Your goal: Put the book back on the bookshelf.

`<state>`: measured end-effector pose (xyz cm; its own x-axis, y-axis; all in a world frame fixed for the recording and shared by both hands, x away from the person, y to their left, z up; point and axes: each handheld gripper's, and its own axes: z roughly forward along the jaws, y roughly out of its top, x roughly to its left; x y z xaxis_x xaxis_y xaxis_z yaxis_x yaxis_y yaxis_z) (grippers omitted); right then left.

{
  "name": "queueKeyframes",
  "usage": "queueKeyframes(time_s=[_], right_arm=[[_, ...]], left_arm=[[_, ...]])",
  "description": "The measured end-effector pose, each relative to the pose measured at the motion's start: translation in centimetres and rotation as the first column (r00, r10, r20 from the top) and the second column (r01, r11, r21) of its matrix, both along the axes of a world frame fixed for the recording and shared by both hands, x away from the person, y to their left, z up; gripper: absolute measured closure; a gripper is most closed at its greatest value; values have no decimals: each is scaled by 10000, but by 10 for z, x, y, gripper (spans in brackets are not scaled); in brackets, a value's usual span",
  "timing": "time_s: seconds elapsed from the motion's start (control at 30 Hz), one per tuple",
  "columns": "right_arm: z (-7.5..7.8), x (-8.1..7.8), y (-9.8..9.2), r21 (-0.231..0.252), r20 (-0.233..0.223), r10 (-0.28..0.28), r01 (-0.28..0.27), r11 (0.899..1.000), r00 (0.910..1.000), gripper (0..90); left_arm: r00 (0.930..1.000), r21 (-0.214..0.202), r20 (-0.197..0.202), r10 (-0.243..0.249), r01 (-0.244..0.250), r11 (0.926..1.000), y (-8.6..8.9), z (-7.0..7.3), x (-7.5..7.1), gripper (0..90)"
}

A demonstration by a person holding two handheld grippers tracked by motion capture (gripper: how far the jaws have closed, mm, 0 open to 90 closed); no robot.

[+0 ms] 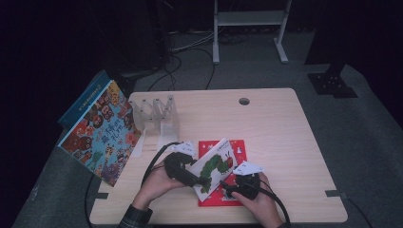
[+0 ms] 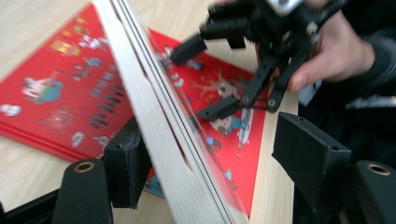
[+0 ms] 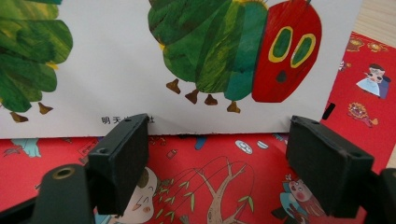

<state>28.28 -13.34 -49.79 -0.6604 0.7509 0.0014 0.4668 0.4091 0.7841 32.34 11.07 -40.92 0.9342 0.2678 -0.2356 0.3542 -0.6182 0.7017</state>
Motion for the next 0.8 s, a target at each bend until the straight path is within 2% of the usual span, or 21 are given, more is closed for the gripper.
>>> queueKeyframes(time_s=[0.1,0.2,0.23,0.3,0.37,0.47,0.53,0.7,0.8], right_arm=[[0,0,0,5,30,11,-11,10000,10000,205],[0,0,0,26,22,10,-11,10000,10000,205],[0,0,0,27,28,15,-15,10000,10000,204],[0,0,0,26,33,28,-28,10000,10000,205],[0,0,0,29,38,26,-26,10000,10000,204],[0,0,0,41,33,39,-39,10000,10000,204],[0,1,0,43,36,54,-54,10000,10000,204],[-1,1,-1,48,45,69,-69,10000,10000,204],[-1,1,-1,53,58,98,-98,9999,9999,203]], left_arm=[[10000,44,21,-71,71,10000,-2,1,-1,382],[9999,376,130,-73,68,9993,-3,0,-2,468],[9998,505,182,-21,11,9987,-4,0,-3,475],[9983,1039,574,115,-174,9944,-5,0,-5,536],[9972,1291,645,382,-463,9906,-4,1,-4,603],[9975,1234,525,478,-540,9909,-3,1,-3,627],[9967,1287,679,450,-535,9902,-2,3,-3,655],[9897,1381,1175,820,-981,9855,5,8,-1,742],[9901,1188,1138,824,-959,9883,8,7,2,749]])
